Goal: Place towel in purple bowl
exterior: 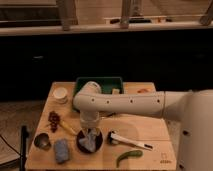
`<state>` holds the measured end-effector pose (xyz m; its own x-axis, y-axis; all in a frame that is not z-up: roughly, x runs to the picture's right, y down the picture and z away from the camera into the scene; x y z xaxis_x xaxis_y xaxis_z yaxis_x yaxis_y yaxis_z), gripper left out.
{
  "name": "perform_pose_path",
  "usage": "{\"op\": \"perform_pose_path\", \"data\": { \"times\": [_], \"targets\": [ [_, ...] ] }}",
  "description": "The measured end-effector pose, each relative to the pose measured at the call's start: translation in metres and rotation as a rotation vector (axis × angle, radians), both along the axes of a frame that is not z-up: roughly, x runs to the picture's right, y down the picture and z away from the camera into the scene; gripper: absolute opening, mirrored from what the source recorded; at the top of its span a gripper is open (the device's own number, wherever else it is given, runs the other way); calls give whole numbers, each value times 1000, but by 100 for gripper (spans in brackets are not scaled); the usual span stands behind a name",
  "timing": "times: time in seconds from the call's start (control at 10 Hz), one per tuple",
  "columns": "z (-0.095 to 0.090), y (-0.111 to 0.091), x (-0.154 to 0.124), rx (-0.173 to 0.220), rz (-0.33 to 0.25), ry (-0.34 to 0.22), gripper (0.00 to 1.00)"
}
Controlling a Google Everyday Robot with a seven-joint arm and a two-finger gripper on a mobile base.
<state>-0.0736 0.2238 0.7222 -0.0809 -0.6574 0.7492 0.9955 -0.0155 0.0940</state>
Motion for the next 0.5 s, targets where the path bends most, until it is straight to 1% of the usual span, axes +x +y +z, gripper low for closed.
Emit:
{"op": "perform_pose_path", "data": {
  "times": [0.5],
  "targets": [
    [-2, -20, 8, 18, -4, 15, 80]
  ]
}}
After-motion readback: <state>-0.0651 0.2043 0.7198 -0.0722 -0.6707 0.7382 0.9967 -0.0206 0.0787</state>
